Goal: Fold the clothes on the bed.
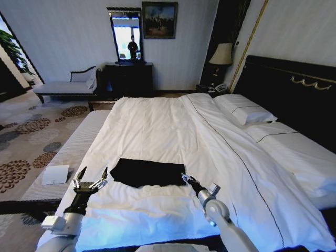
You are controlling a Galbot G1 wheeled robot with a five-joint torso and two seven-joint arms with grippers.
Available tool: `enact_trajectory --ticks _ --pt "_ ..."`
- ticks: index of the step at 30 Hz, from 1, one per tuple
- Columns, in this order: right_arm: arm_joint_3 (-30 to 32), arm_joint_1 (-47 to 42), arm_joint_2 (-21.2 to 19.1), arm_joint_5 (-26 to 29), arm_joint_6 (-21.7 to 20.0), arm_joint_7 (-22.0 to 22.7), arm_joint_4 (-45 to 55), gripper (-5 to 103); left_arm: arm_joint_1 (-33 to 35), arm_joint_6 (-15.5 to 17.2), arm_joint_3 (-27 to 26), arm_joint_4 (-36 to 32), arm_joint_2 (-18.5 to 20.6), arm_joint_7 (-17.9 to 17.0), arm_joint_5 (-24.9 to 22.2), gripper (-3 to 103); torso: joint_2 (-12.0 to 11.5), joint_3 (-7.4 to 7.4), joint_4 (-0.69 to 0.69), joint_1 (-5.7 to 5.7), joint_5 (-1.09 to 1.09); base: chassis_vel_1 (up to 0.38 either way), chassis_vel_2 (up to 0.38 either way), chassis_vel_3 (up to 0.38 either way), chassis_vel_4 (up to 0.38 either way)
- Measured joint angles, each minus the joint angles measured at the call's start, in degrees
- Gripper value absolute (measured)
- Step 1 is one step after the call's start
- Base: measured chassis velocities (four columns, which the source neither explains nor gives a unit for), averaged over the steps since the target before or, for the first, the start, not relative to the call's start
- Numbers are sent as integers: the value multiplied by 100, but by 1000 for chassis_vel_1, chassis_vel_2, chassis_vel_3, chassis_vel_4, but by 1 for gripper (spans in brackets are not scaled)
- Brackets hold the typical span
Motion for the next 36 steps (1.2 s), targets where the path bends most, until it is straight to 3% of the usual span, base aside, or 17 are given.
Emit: enact_trajectory --ticks 15,20,25,36 --pt "-121 144 96 57 -174 -125 -382 100 -109 128 80 -67 -47 -98 -1 100 0 0 0 0 0 0 0 0 0" --pt "-58 262 35 637 -619 -193 -482 100 -115 130 82 -59 -47 -101 -4 100 0 0 -1 0 -1 0 0 0 0" --pt "-131 513 113 805 -794 -313 -778 100 -118 134 84 -54 -46 -102 -6 100 0 0 -1 0 0 0 0 0 0" --pt "-263 833 374 810 -767 -353 -1146 100 -121 135 89 -47 -45 -106 -6 100 0 0 -1 0 0 0 0 0 0"
